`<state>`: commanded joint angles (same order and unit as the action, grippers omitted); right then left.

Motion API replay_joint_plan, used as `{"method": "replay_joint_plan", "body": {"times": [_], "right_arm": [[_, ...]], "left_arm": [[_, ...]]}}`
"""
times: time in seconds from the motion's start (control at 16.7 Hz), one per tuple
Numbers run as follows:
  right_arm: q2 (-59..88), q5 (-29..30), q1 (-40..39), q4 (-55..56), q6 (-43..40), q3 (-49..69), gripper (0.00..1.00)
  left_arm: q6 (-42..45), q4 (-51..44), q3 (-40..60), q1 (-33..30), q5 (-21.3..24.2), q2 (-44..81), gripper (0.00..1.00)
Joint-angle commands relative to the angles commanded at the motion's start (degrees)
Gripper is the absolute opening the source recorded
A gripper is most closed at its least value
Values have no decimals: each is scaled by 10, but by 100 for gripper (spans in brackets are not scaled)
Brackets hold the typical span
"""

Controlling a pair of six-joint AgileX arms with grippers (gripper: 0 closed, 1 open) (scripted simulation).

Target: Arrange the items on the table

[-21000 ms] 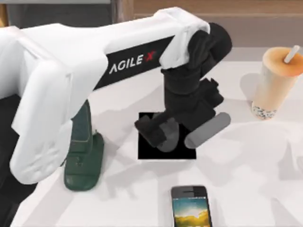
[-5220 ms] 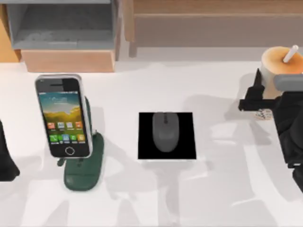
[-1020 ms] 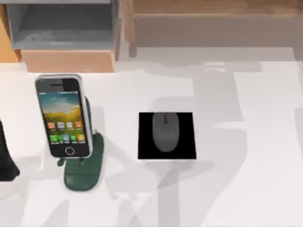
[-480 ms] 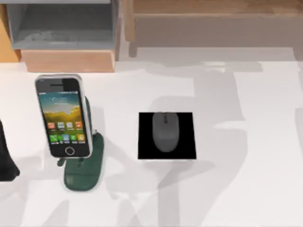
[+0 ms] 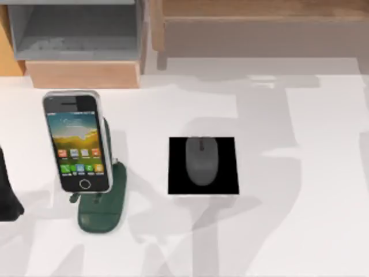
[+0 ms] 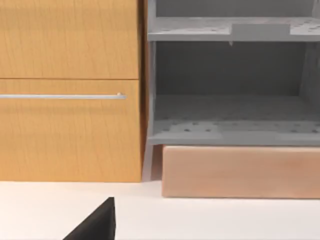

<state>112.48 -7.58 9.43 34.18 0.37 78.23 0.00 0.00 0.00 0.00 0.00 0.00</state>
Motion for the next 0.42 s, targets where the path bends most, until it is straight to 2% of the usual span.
{"method": "replay_joint_plan", "body": {"times": [0.06, 0.12, 0.42], "right_arm": [[0, 0, 0, 0, 0, 0, 98], [0, 0, 0, 0, 0, 0, 100], [0, 0, 0, 0, 0, 0, 100]], "left_arm": [[0, 0, 0, 0, 0, 0, 100], [0, 0, 0, 0, 0, 0, 100], [0, 0, 0, 0, 0, 0, 100]]}}
